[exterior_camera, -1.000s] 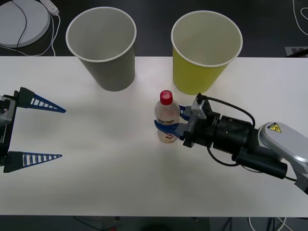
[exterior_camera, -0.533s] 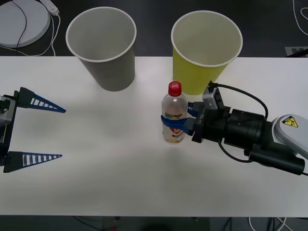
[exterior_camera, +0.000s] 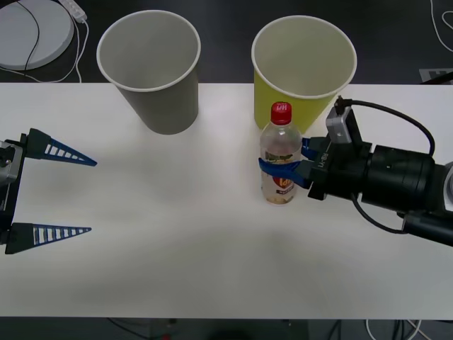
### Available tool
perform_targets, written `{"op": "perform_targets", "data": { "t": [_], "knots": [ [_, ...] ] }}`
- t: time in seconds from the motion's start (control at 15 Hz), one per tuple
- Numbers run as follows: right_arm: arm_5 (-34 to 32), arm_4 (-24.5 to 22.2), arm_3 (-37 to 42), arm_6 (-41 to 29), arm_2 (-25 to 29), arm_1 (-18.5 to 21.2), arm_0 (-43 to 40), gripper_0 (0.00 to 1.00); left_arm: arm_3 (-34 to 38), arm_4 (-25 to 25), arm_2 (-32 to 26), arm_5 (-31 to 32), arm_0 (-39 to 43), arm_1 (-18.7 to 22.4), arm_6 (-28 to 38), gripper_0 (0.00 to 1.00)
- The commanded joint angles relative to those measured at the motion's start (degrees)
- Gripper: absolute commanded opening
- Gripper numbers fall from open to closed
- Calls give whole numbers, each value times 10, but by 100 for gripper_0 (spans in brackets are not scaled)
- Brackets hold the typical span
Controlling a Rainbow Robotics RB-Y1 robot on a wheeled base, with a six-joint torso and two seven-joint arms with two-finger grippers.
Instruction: Put the can into the green bin and the plastic bottle into the gray bin
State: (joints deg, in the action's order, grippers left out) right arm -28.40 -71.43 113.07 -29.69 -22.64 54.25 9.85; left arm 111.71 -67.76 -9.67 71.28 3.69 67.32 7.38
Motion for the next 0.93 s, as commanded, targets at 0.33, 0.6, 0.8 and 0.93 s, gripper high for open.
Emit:
{"op": "perform_targets", "data": {
  "t": [0.33,0.6,0.8,0.93],
  "knots": [
    [0,-151,118,-195,26,45,-5,0,0,0,0,0,0,0,0,100],
    [-3,-229,172,-310,40,63,-4,0,0,0,0,0,0,0,0,100],
    [-70,-281,215,-401,85,64,-2,0,0,0,0,0,0,0,0,100],
    [-110,-312,242,-459,107,64,5,0,0,0,0,0,0,0,0,100]
  ]
}}
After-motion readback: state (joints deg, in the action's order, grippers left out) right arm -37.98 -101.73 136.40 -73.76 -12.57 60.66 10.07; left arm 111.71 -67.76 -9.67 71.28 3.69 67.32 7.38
